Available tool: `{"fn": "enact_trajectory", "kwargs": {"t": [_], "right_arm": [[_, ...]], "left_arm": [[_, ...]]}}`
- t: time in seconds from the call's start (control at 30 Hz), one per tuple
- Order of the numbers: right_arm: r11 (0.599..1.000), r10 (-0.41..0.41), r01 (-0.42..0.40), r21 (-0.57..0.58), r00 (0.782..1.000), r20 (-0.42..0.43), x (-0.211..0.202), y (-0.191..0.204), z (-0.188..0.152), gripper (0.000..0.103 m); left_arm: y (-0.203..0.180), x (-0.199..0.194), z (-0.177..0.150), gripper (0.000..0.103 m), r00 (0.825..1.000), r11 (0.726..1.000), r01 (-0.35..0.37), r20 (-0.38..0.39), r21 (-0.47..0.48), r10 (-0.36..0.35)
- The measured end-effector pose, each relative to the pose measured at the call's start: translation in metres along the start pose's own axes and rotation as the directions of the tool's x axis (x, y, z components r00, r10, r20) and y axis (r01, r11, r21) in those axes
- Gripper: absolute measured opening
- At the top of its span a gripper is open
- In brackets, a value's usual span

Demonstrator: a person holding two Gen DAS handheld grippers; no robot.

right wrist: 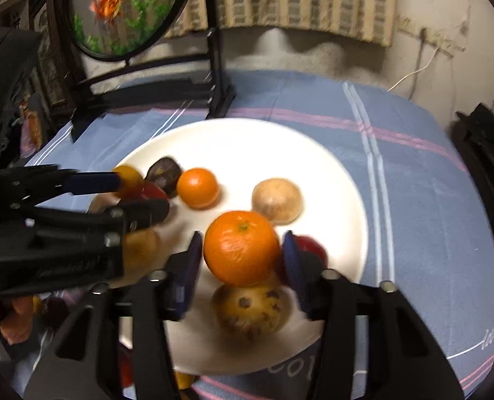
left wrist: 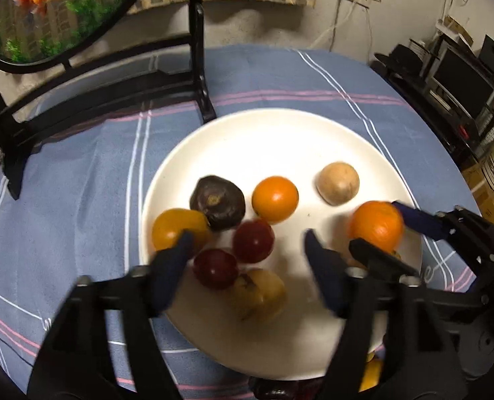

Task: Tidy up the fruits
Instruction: 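Carry the mandarin and tomato onto the plate and open both tools, then grasp an orange fruit with the left tool while the right tool grasps a beige fruit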

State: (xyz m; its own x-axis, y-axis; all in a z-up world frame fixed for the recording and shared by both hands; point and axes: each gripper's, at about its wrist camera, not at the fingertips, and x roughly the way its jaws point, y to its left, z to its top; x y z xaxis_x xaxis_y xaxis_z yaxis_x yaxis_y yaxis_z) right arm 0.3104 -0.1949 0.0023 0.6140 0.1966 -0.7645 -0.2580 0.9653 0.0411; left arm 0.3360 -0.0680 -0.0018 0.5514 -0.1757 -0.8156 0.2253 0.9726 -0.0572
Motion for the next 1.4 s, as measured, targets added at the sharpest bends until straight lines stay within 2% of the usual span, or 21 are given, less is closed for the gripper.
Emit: {"fn": "enact_trajectory", "kwargs": {"t": [0.07,0.2,0.33,0.57,0.73,1.1,1.4], "right_arm": [[1.0,-0.017,0.017,0.005,0.999,0.028,-0.006,-0.001,-0.001,0.063],[0.999,0.005,-0.006,0.036,0.999,0.042,-0.023,-0.005,-0.006,0.063],[0.996,0.037,-0.042,0.074,0.997,0.067,-0.05,-0.013,-0.019,0.063],[0.988,0.047,-0.06,0.142,0.994,0.098,-0.093,-0.019,-0.056,0.063],[0.983,0.062,-0.077,0.166,0.994,0.095,-0.111,-0.006,-0.09,0.063],[0.976,0.079,-0.096,0.198,0.992,0.094,-0.119,0.014,-0.134,0.063],[0.974,0.089,-0.106,0.199,0.992,0.093,-0.118,0.01,-0.147,0.063]], "left_arm": [[0.0,-0.004,0.001,0.081,1.0,1.0,-0.007,0.016,-0.005,0.007],[0.003,-0.018,-0.003,0.081,1.0,1.0,0.005,0.022,-0.007,-0.005],[0.009,-0.039,-0.017,0.087,0.999,1.0,0.008,0.038,0.001,-0.008],[0.028,-0.074,-0.059,0.088,0.999,1.0,-0.009,0.052,-0.013,0.01],[0.039,-0.089,-0.093,0.088,0.999,0.999,-0.015,0.045,-0.034,0.016],[0.034,-0.11,-0.164,0.089,1.0,1.0,0.008,0.027,-0.018,-0.007],[0.012,-0.104,-0.183,0.089,1.0,0.999,0.008,0.008,0.05,-0.008]]}}
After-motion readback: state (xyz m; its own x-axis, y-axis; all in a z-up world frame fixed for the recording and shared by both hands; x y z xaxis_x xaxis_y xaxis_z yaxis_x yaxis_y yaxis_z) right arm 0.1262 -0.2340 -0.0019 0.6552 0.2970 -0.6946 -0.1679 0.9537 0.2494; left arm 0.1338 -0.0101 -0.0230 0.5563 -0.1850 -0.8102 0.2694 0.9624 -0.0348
